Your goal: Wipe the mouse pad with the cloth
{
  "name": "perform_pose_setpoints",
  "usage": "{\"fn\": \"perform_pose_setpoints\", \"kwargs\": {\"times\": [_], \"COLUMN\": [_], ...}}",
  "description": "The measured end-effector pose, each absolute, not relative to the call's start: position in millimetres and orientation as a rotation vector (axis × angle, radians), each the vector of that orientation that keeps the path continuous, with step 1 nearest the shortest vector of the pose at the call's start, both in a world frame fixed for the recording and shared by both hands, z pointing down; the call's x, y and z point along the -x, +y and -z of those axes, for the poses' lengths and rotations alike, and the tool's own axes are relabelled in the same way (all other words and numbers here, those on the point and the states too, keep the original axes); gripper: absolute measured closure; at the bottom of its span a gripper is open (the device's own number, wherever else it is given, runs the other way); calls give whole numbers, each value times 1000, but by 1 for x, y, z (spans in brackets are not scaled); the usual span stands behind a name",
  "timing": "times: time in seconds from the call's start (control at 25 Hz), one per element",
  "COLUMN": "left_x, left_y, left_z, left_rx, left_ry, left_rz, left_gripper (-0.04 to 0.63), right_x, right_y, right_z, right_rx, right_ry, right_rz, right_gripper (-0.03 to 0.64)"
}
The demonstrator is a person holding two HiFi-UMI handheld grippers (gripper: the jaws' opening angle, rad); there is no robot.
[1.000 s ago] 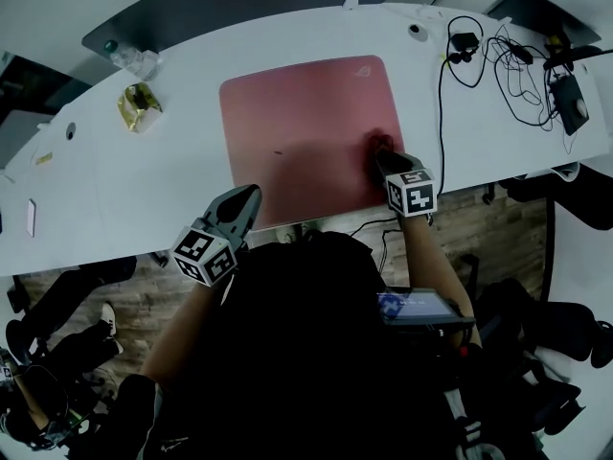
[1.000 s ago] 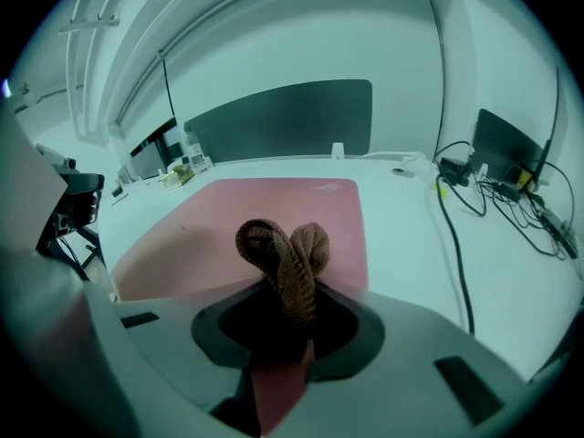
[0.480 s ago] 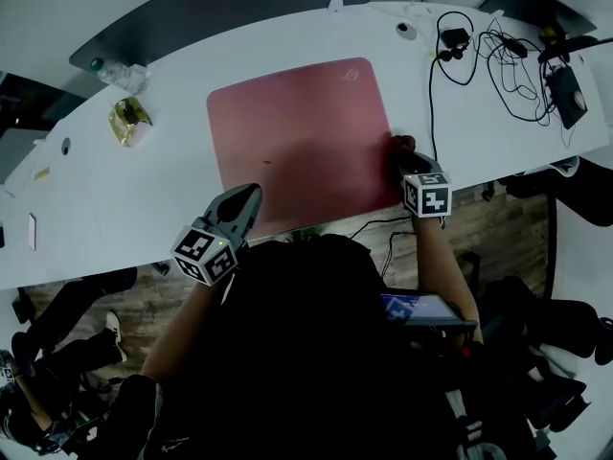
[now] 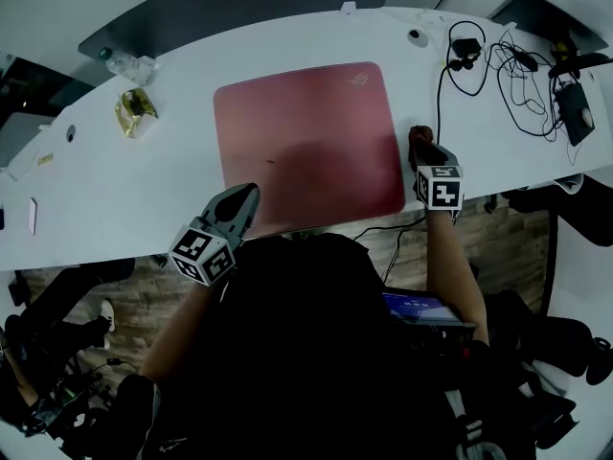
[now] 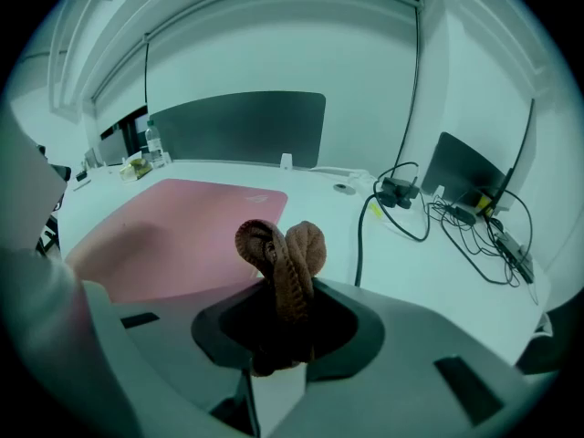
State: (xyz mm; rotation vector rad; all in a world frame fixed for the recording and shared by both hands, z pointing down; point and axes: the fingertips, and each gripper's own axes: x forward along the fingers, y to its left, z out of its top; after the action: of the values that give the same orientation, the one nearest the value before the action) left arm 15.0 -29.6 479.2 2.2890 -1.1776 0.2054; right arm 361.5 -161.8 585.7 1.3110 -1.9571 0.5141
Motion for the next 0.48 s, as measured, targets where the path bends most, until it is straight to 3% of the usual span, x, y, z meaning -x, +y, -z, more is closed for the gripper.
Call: {"fn": "perform_pose_setpoints", "kwargs": {"times": [0.48], "left_x": [9], "left_y": [-10], "left_z": [-476], "left_rx": [-2248], "left_ry": [-1309], "left_rz": [-224], "left_gripper": [586], "right_x": [-306], "right_y": [-167], "right_z": [-605], "right_rx": [-1157], "right_ry": [-1986], "right_rz": [-485], "right_gripper": [503]}}
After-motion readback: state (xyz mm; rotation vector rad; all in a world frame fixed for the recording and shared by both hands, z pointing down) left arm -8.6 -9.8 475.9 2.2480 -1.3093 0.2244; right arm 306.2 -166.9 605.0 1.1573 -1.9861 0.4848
